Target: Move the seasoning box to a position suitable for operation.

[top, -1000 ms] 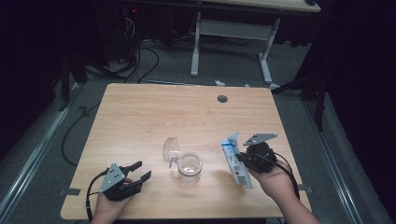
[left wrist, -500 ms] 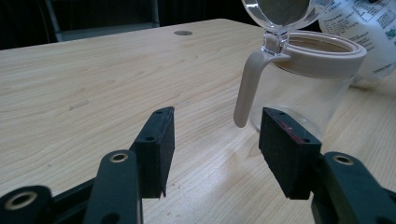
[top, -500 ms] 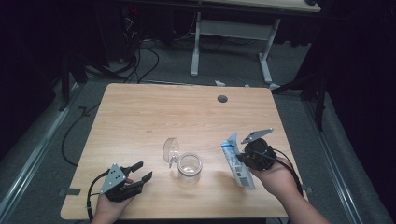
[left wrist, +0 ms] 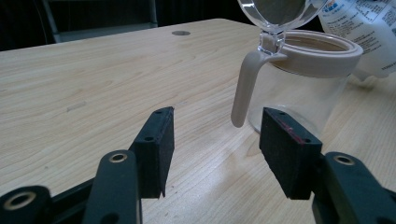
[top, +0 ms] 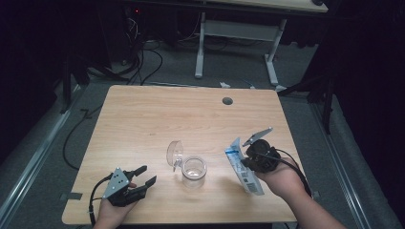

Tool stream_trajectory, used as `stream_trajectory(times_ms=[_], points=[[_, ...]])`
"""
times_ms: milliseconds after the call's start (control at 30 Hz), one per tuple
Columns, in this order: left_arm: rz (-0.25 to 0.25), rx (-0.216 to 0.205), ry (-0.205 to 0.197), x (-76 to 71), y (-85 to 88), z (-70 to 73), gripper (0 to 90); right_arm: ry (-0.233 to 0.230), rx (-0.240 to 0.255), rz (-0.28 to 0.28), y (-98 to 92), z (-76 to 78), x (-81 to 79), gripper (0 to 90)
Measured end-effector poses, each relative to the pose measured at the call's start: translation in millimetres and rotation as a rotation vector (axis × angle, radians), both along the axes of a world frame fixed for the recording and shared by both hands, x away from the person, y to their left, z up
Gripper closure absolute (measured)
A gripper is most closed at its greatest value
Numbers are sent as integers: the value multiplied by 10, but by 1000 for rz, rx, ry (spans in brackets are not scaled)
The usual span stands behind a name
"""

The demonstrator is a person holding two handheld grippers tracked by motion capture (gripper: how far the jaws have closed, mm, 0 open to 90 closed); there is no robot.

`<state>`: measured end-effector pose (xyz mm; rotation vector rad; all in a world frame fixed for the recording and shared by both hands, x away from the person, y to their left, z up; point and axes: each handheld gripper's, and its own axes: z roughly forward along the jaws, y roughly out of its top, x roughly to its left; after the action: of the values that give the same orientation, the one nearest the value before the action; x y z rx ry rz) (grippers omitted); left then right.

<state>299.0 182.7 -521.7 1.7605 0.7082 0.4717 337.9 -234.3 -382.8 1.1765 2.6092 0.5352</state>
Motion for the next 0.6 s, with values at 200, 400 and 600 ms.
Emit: stream_trajectory(times_ms=[200,400,600], points=[[-12,-6,-3,-22,-31,12,448,20,-6,-1,13,21,8,897],[-41,-10,-2,-53,-70,28,440,37,-30,14,29,22,8,898],[-66,-5,-2,-92,-131,40,433,37,-22,15,43,48,-7,898]])
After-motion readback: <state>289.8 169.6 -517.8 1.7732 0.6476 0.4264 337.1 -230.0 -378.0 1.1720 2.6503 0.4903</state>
